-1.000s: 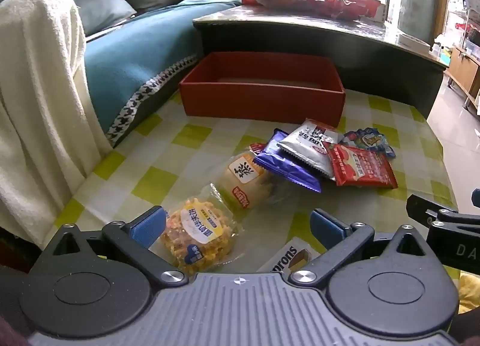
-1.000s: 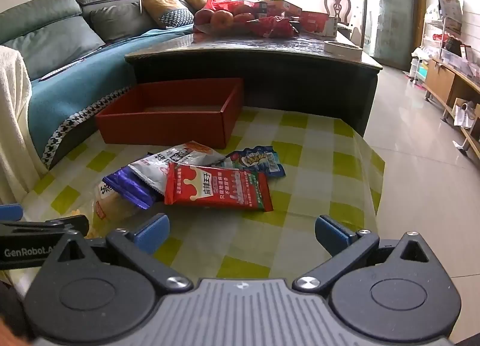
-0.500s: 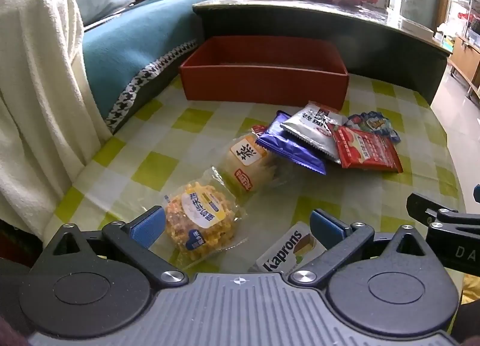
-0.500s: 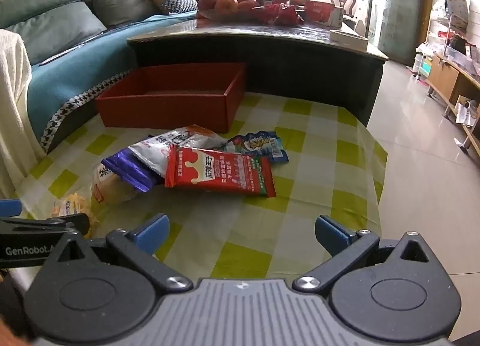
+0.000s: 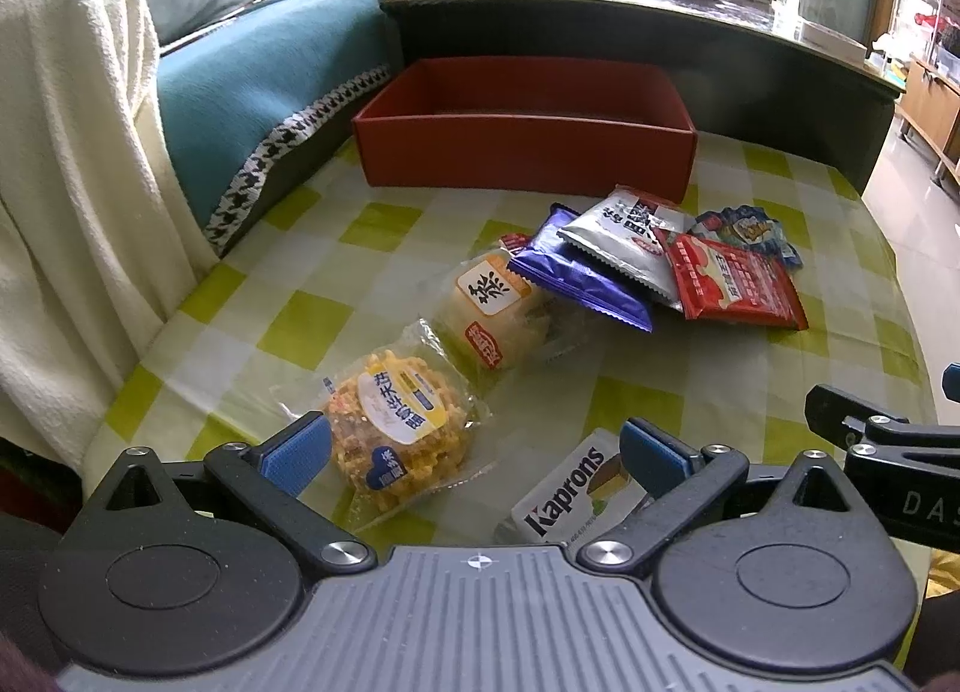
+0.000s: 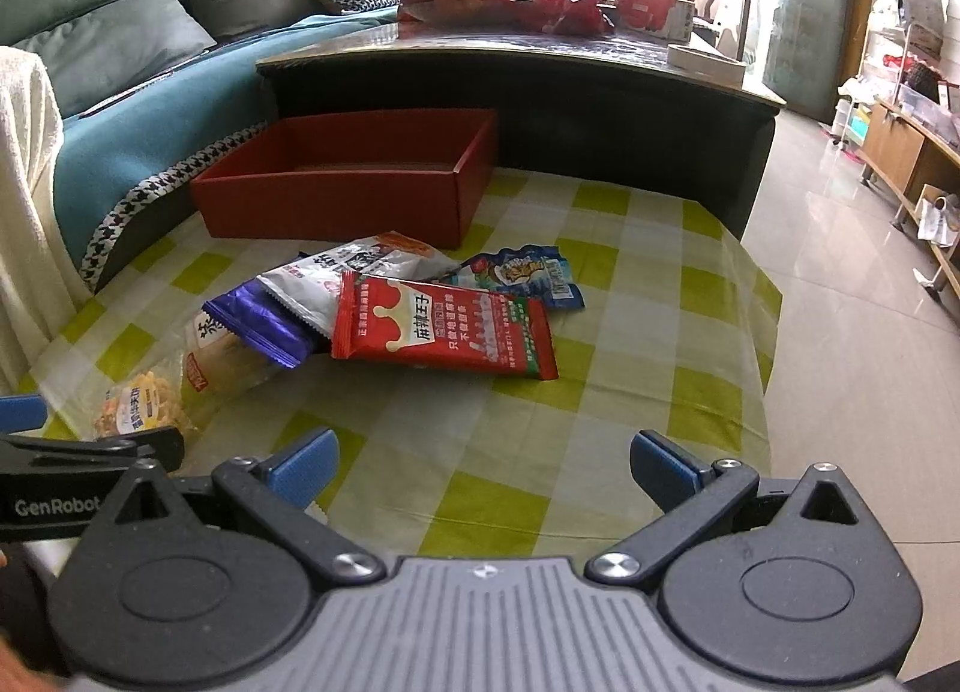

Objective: Organize snacks
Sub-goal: 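Move both tools toward the snack pile on the checked cloth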

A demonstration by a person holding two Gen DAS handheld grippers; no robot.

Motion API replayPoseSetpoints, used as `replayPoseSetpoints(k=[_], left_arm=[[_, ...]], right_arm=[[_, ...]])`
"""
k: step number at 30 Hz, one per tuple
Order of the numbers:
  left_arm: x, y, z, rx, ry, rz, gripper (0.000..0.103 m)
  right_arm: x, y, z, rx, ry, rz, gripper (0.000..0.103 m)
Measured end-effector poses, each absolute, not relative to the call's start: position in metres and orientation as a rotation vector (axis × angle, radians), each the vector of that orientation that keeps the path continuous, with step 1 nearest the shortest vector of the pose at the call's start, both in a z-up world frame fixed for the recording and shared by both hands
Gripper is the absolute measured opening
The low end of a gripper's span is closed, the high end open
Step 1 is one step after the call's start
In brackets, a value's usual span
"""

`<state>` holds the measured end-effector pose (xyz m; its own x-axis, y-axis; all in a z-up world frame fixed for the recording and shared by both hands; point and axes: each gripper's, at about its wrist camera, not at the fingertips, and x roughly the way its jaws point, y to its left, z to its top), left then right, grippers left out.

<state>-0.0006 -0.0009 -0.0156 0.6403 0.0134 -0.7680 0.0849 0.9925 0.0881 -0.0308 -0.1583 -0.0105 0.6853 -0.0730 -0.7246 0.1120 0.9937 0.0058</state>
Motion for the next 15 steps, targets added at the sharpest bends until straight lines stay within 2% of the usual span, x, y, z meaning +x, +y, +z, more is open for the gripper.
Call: replayPoseSetpoints(k=[15], left_arm=[[0.0002, -0.0016, -0.0188, 0.129, 0.891, -0.033, 0.103]], right_arm=[[-0.0297, -0.1574, -0.0126, 0.050, 0.822, -0.094, 0.103]])
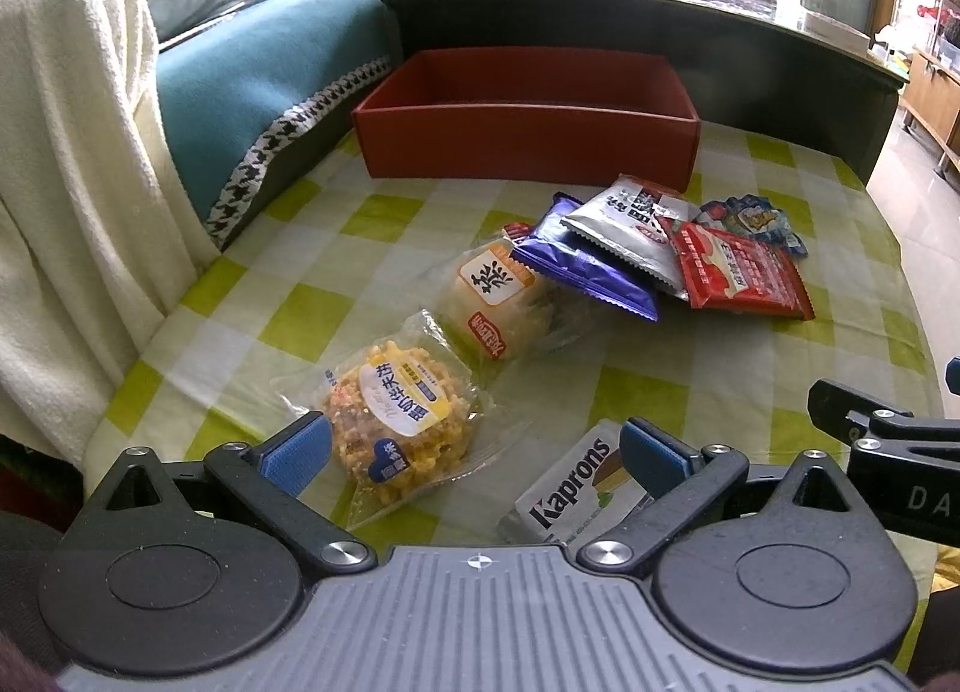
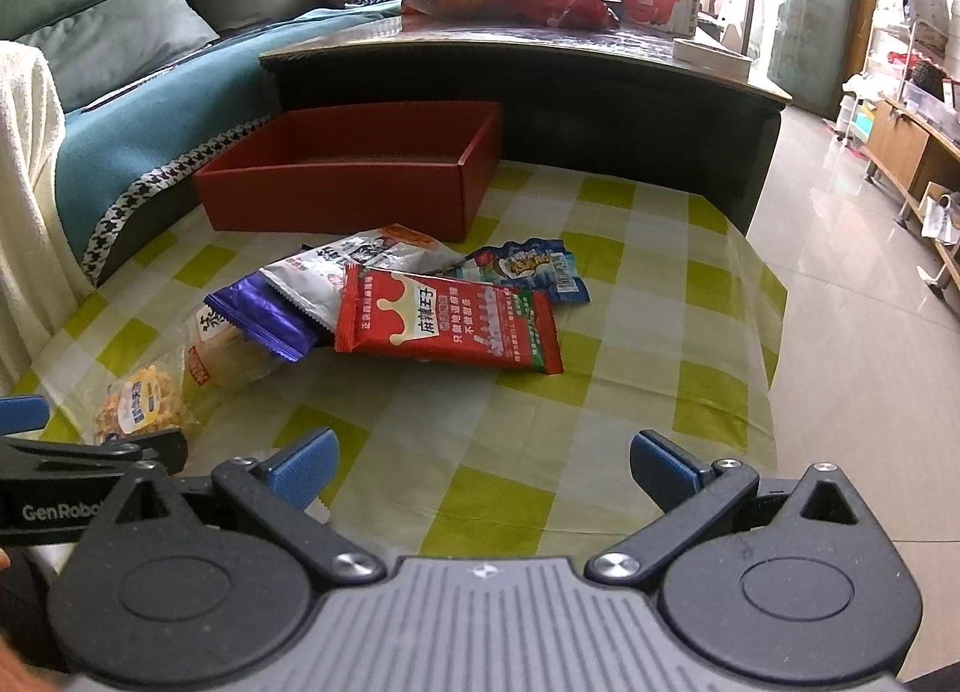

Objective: Organize snacks
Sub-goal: 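Move both tools toward the snack pile on the checked cloth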

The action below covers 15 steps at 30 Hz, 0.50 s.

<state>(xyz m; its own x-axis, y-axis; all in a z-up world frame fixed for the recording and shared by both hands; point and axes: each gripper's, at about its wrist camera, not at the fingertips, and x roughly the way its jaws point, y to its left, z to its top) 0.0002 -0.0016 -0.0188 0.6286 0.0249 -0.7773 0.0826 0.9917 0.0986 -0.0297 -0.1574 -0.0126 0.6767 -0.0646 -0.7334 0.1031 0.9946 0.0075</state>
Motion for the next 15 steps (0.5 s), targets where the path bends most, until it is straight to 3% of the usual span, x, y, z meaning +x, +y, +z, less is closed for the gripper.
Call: replayPoseSetpoints(k=[15], left_arm=[[0.0021, 0.0016, -0.0226, 0.131, 0.913, -0.025, 0.103]], right_arm=[[-0.0254, -0.1539, -0.0175, 0.045, 0.849, -0.081, 0.103]])
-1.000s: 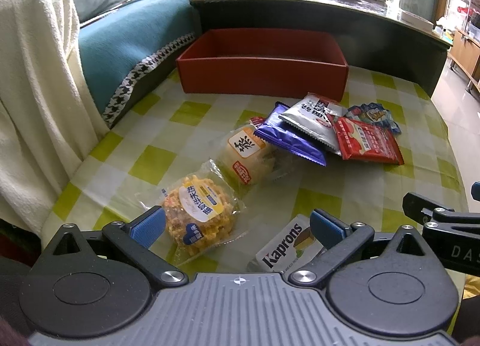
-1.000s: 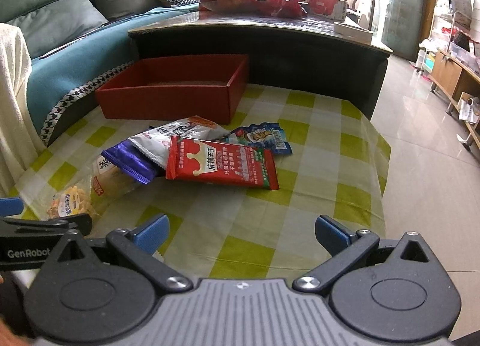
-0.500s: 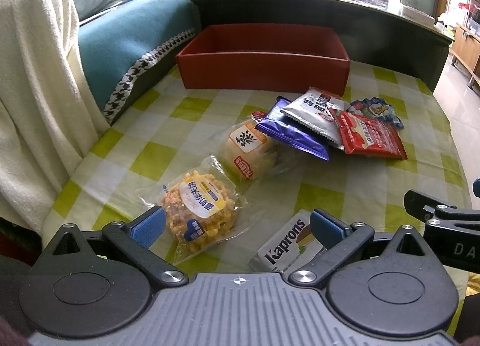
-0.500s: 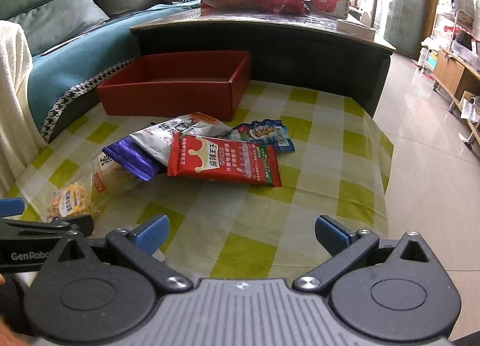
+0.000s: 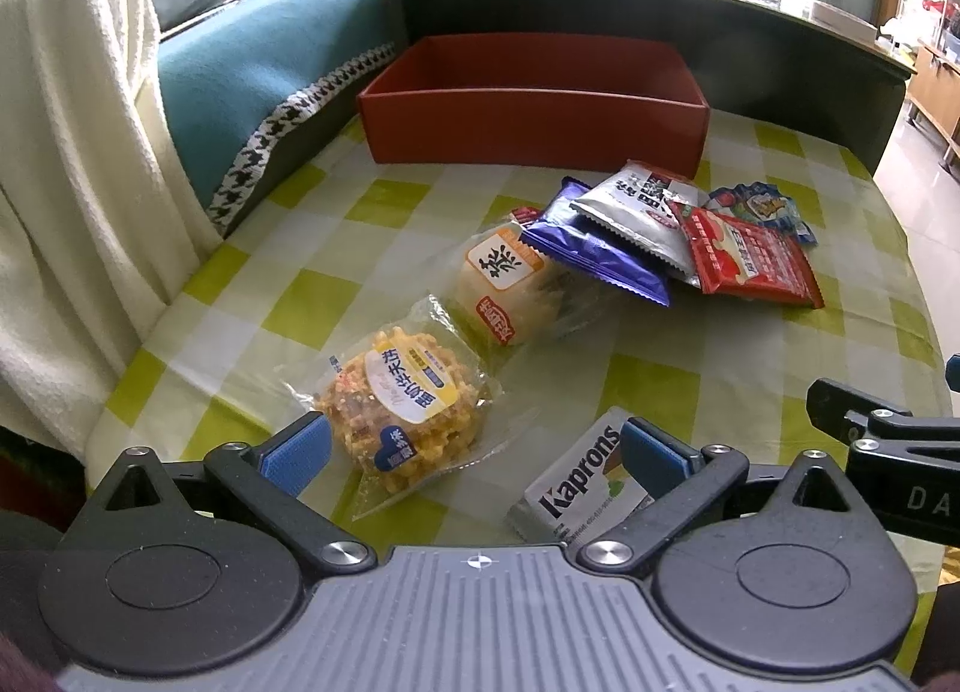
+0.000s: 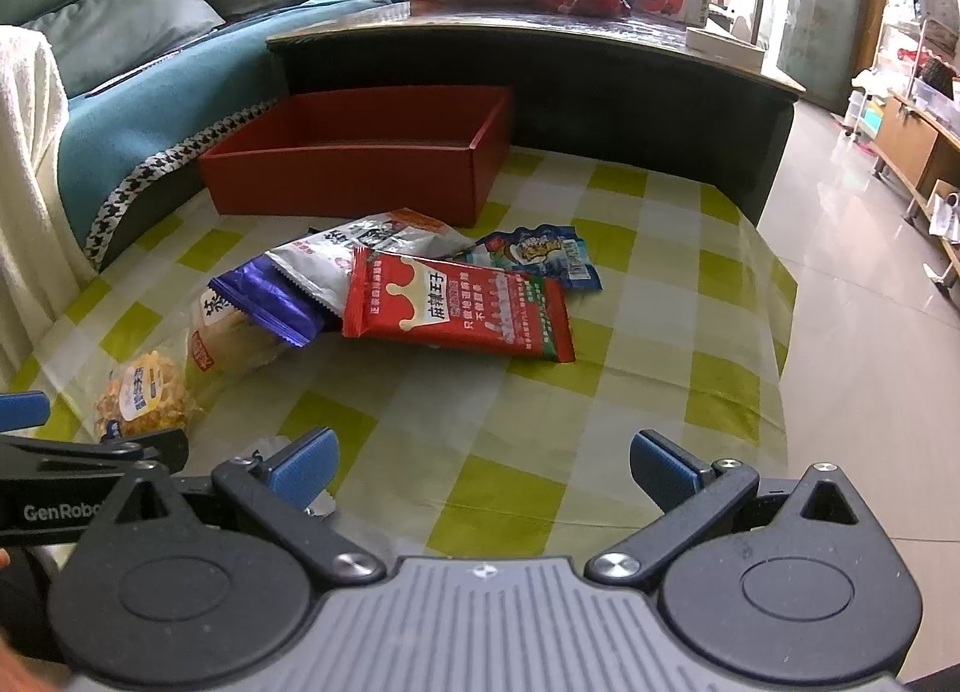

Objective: Organize snacks
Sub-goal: 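Move both tools toward the snack pile on the checked cloth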

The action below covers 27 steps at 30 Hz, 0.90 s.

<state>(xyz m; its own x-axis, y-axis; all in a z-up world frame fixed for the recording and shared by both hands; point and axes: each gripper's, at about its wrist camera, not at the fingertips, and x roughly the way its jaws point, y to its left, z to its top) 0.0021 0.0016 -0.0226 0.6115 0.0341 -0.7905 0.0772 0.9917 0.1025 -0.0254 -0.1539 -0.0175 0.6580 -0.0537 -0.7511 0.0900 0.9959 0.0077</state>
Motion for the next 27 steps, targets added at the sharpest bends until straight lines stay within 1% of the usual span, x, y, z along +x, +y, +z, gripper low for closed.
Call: replayPoseSetpoints(k=[27], left_arm=[[0.004, 0.012, -0.031, 0.122, 0.952, -0.016, 0.103]], right_arm=[[-0.018, -0.142, -0.025, 0.026, 0.895, -0.052, 0.103]])
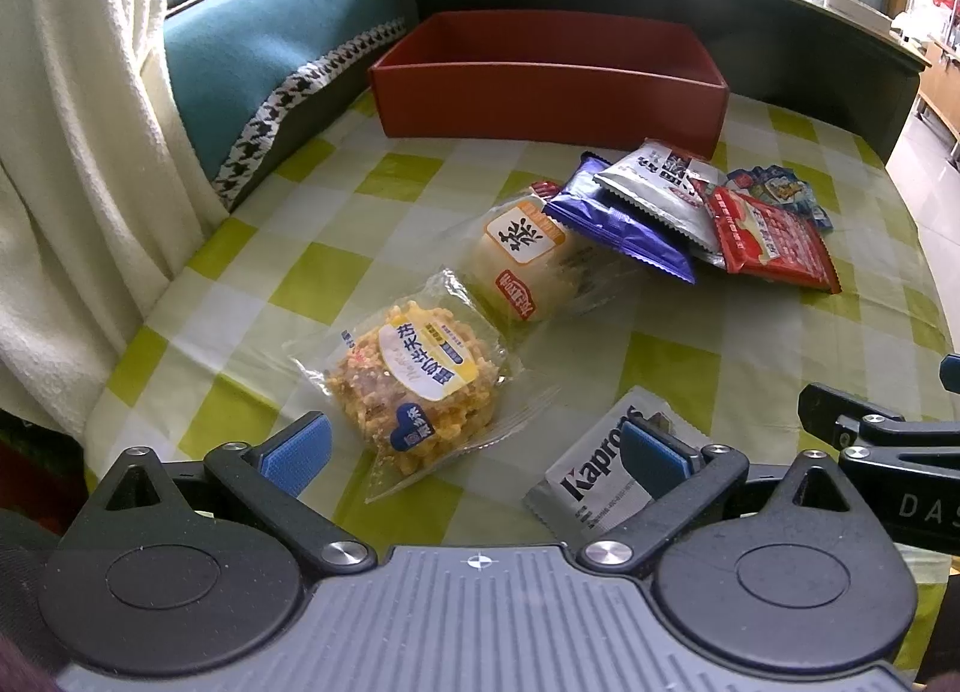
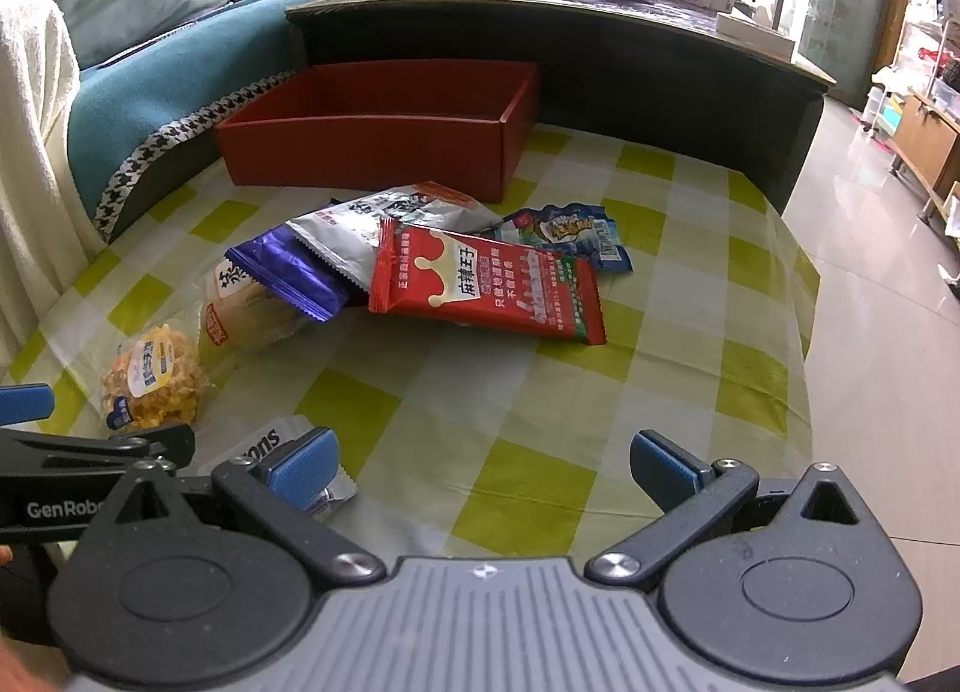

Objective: Organize snacks
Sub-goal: 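Move both tools toward the snack pile on the checked cloth, then lower the right tool over the Kaprons wafer while the left tool approaches the waffle cake bag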

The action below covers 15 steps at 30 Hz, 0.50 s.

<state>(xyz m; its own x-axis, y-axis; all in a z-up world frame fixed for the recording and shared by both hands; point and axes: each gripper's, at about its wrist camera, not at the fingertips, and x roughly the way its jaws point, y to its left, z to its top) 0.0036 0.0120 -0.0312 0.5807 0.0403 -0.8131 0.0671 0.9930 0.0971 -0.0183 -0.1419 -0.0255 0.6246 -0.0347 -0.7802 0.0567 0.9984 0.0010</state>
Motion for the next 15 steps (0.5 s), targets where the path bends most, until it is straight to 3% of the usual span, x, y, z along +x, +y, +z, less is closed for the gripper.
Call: replayPoseSetpoints(k=[8, 15], left_arm=[[0.007, 0.023, -0.030, 0.092, 0.965, -0.008, 0.103], [0.015, 0.060, -0.026, -0.022, 0.991, 0.043, 0.103]], right_arm=[[-0.016, -0.141, -0.031, 0.047, 0.946, -0.044, 0.103], [-0.020, -0.114, -0.049, 0.193, 1.110, 0.086, 0.103]])
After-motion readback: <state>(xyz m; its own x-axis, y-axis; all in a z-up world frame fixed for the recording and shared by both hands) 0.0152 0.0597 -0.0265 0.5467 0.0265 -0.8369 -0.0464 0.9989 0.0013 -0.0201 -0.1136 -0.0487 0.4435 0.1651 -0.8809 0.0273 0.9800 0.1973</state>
